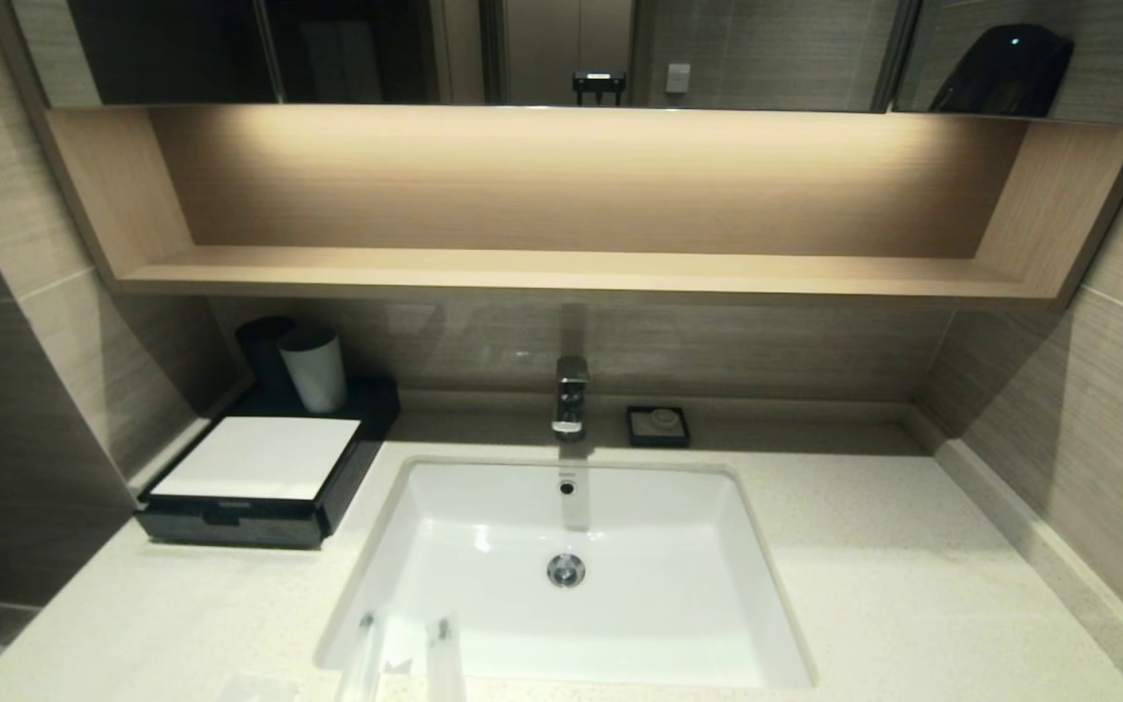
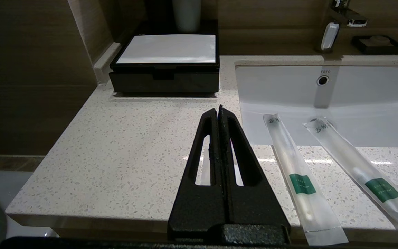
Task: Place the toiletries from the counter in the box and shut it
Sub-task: Open the drawer
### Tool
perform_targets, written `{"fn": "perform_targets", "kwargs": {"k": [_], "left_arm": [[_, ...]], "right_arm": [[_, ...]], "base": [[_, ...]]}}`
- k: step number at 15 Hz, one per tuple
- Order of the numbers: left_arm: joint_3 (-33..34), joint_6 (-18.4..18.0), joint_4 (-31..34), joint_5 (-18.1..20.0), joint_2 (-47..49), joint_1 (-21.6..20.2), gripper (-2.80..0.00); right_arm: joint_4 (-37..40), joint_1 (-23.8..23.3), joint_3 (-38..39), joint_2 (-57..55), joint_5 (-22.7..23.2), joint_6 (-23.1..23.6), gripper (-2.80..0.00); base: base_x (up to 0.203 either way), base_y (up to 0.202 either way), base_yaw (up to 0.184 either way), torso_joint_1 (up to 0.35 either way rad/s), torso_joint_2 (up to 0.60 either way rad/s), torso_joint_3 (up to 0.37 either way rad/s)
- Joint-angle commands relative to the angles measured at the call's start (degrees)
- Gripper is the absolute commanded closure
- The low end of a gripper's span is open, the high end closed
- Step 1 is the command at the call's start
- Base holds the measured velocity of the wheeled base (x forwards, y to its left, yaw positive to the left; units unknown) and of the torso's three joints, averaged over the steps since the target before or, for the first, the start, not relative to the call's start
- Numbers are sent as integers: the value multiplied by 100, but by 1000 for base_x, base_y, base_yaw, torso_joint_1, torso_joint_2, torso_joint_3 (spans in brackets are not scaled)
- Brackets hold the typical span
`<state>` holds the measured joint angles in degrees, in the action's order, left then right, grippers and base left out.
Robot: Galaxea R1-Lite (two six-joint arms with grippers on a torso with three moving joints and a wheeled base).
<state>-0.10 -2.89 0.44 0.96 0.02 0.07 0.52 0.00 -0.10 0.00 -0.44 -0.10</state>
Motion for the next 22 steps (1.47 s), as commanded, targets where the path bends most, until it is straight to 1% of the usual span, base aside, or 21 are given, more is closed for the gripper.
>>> {"fn": "perform_targets", "kwargs": {"k": [1, 22], "left_arm": [[1, -1, 0, 0, -2, 1, 0], [1, -1, 0, 0, -2, 1, 0]], "right_arm": [[0, 0, 1, 0, 0, 1, 0], [0, 0, 1, 0, 0, 1, 0]], "base": [[0, 0, 0, 0, 0, 0], [0, 0, 0, 0, 0, 0]]}}
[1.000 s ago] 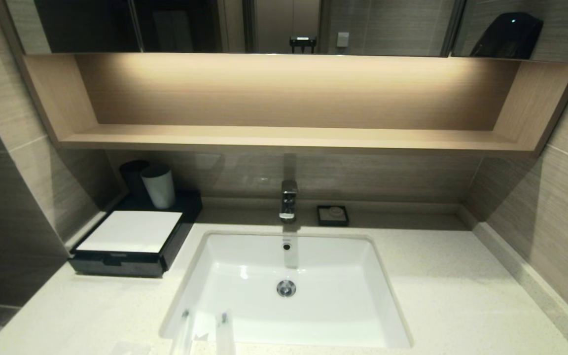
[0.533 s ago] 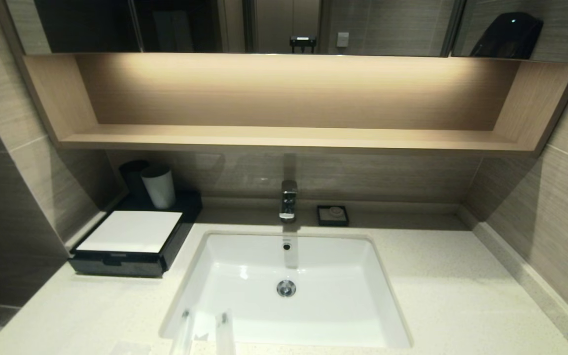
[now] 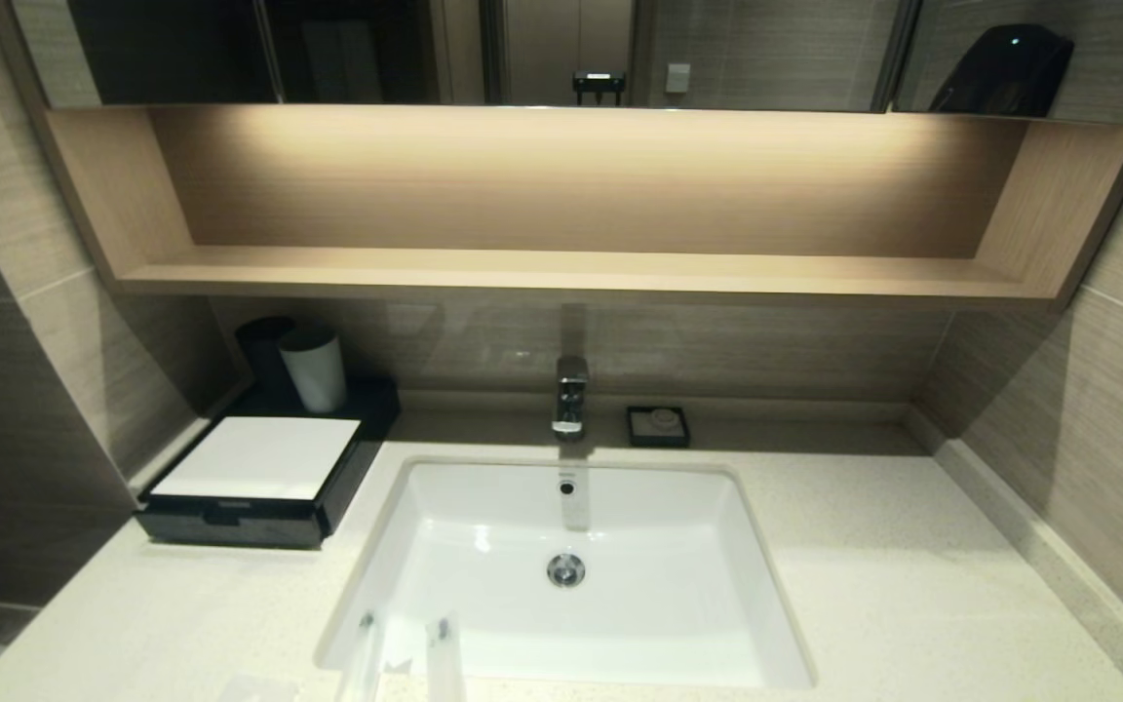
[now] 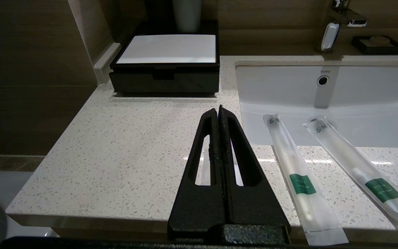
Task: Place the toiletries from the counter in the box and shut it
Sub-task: Open the drawer
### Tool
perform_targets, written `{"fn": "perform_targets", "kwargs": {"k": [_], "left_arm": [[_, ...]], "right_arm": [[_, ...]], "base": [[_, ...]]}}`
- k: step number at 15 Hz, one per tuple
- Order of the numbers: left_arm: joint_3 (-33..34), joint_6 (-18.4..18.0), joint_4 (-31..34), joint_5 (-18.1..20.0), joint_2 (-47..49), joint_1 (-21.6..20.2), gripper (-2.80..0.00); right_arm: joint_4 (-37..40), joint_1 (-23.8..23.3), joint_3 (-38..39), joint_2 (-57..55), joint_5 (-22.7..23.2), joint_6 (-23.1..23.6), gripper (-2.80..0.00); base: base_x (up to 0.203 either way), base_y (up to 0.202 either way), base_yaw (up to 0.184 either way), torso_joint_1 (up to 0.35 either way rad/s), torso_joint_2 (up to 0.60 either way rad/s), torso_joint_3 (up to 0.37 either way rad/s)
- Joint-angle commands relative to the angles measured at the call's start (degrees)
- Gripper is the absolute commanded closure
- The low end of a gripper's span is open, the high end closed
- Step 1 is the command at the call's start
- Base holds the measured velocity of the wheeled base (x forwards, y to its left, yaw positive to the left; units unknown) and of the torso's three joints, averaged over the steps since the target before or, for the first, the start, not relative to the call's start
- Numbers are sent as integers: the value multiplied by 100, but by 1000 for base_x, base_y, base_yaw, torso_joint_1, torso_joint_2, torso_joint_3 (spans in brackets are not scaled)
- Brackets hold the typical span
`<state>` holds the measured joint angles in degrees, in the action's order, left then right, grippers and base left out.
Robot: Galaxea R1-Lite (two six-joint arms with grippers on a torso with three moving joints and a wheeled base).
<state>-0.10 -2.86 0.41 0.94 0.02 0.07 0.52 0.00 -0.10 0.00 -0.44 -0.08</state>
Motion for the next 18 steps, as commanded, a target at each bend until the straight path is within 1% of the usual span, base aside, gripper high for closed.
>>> {"fn": "perform_targets", "kwargs": {"k": [1, 13, 15, 18], "left_arm": [[1, -4, 2, 3, -2, 1, 0], [1, 5, -6, -6, -2, 1, 0], [1, 32, -24, -6, -2, 1, 0], [1, 207, -33, -24, -2, 1, 0]], "right_arm": [[0, 0, 1, 0, 0, -1, 0], [0, 0, 1, 0, 0, -1, 0], [0, 0, 1, 0, 0, -1, 0], [0, 0, 1, 0, 0, -1, 0]], "base": [[0, 0, 0, 0, 0, 0], [0, 0, 0, 0, 0, 0], [0, 0, 0, 0, 0, 0], [0, 0, 0, 0, 0, 0]]}}
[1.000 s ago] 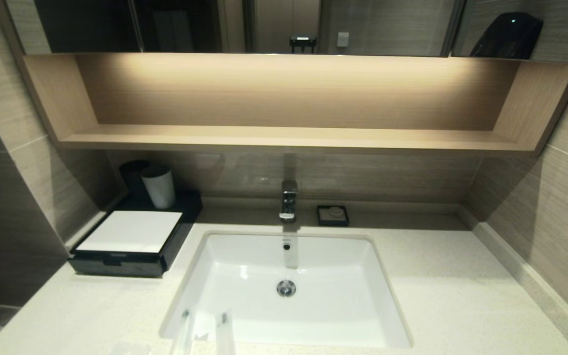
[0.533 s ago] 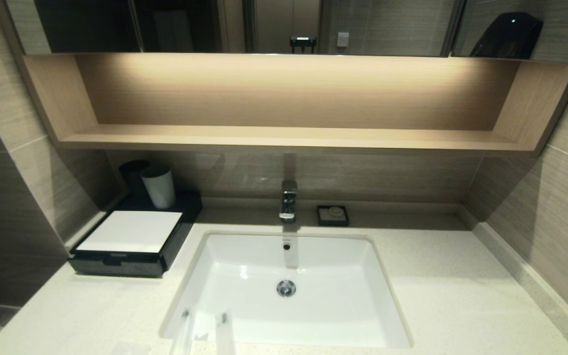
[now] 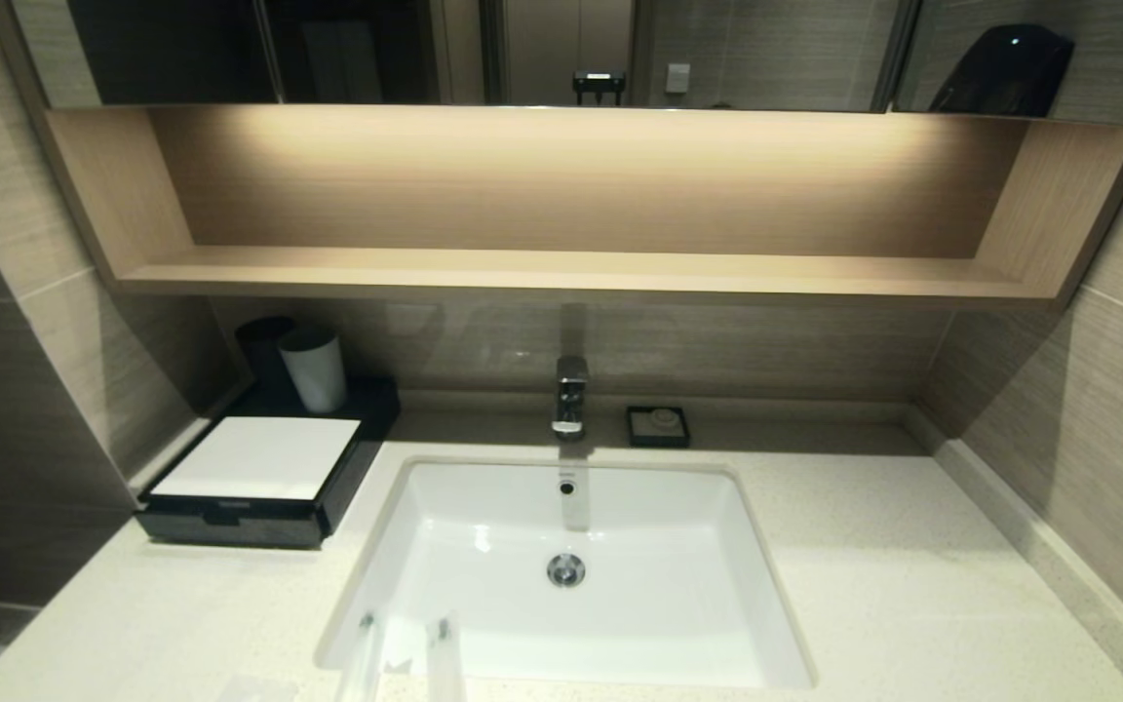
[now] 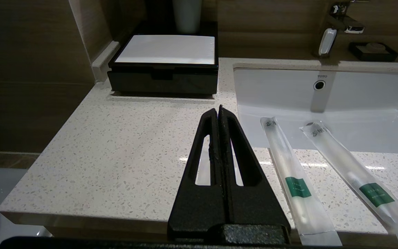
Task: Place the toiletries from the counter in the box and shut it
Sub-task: Open the drawer
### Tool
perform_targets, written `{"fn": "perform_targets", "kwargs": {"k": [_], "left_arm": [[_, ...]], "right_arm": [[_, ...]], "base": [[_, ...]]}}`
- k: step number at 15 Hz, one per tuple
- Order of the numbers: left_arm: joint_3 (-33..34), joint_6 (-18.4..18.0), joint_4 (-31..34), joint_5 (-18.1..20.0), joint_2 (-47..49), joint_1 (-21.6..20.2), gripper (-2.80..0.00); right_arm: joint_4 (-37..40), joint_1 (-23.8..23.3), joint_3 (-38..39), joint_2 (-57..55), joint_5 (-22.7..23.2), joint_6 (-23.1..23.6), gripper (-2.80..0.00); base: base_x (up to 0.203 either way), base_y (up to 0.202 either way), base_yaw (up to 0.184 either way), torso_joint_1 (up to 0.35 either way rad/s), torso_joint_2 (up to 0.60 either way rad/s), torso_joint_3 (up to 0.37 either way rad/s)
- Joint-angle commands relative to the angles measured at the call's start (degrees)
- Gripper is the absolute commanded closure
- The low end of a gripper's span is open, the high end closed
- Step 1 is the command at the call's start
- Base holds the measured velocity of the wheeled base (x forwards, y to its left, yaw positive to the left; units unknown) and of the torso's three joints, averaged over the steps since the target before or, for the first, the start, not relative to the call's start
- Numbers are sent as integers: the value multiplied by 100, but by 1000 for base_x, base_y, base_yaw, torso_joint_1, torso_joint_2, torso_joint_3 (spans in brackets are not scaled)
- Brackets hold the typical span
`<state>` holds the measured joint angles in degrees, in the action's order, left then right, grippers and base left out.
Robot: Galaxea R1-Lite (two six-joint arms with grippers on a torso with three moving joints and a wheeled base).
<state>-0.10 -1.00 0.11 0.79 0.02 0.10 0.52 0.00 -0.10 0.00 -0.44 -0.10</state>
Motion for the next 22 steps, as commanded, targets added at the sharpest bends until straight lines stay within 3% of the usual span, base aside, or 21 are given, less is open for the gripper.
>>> {"fn": "perform_targets", "kwargs": {"k": [1, 5, 7, 10, 12, 18, 22], "left_arm": [[1, 29, -2, -9, -2, -1, 0], [-87, -98, 15, -18, -2, -1, 0], [-638, -102, 258, 134, -2, -1, 0], [-1843, -95, 1328, 463, 12, -1, 0], [-2202, -91, 1475, 531, 360, -1, 0], [-2581, 272, 362, 45, 2661, -1, 0], [-2892, 337, 168, -54, 4139, -7, 0]], "right_arm": [[0, 0, 1, 0, 0, 1, 0], [0, 0, 1, 7, 0, 1, 0], [0, 0, 1, 0, 0, 1, 0], [0, 0, 1, 0, 0, 1, 0], [0, 0, 1, 9, 0, 1, 0], [0, 0, 1, 0, 0, 1, 0], [0, 0, 1, 0, 0, 1, 0]], "base": [[0, 0, 0, 0, 0, 0], [0, 0, 0, 0, 0, 0], [0, 0, 0, 0, 0, 0], [0, 0, 0, 0, 0, 0], [0, 0, 0, 0, 0, 0], [0, 0, 0, 0, 0, 0], [0, 0, 0, 0, 0, 0]]}}
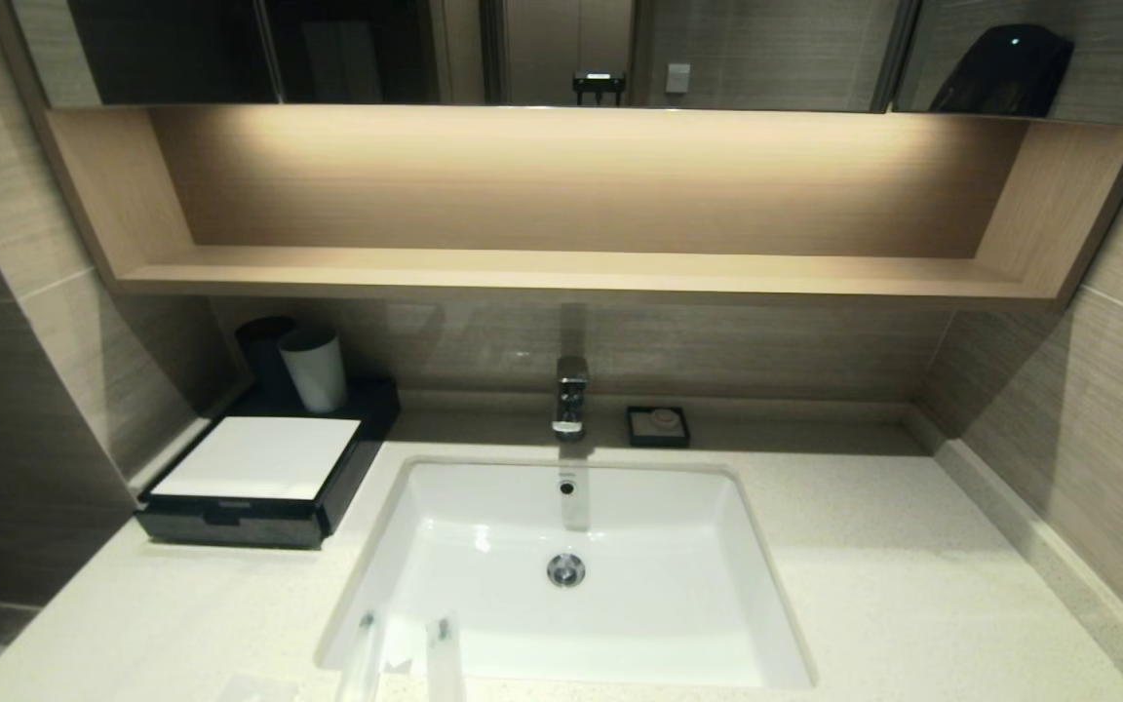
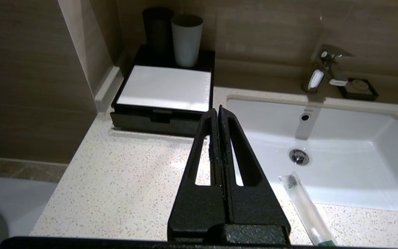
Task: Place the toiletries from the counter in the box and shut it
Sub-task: Open the drawer
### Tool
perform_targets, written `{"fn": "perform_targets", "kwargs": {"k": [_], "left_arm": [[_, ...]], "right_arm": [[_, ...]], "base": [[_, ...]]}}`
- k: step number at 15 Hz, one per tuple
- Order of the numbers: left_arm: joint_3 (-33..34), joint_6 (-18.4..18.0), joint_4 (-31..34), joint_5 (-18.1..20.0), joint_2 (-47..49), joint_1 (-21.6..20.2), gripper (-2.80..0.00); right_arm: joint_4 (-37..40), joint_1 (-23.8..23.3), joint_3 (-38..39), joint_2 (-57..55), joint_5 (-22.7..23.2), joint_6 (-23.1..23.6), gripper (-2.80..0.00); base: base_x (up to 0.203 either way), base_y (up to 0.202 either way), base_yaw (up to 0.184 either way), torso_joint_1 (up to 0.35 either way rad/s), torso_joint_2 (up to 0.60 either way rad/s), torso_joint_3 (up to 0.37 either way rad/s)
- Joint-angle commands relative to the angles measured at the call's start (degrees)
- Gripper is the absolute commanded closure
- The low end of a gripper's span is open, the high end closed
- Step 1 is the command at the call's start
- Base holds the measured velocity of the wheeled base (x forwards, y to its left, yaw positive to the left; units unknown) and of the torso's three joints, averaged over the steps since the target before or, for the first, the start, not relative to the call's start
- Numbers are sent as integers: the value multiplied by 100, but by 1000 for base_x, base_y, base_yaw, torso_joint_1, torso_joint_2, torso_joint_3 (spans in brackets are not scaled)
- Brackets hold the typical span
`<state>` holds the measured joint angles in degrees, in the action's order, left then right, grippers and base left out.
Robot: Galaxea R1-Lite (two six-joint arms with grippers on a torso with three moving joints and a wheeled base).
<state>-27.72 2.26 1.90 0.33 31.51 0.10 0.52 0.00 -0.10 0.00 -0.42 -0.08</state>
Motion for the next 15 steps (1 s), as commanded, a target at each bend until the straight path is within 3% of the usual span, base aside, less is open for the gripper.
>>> {"fn": "perform_targets", "kwargs": {"k": [1, 9, 13, 15], "left_arm": [[-214, 15, -20, -14, 1324, -22, 0], [-659, -27, -394, 33, 4197, -938, 0], [-661, -141, -1103, 39, 5407, -1352, 0], [-614, -232, -1797, 47, 6098, -1508, 0]], "right_arm": [[0, 0, 1, 0, -2, -1, 0], [0, 0, 1, 0, -2, -1, 0], [0, 0, 1, 0, -2, -1, 0], [0, 0, 1, 0, -2, -1, 0]], "base": [[0, 0, 0, 0, 0, 0], [0, 0, 0, 0, 0, 0], [0, 0, 0, 0, 0, 0], [0, 0, 0, 0, 0, 0]]}}
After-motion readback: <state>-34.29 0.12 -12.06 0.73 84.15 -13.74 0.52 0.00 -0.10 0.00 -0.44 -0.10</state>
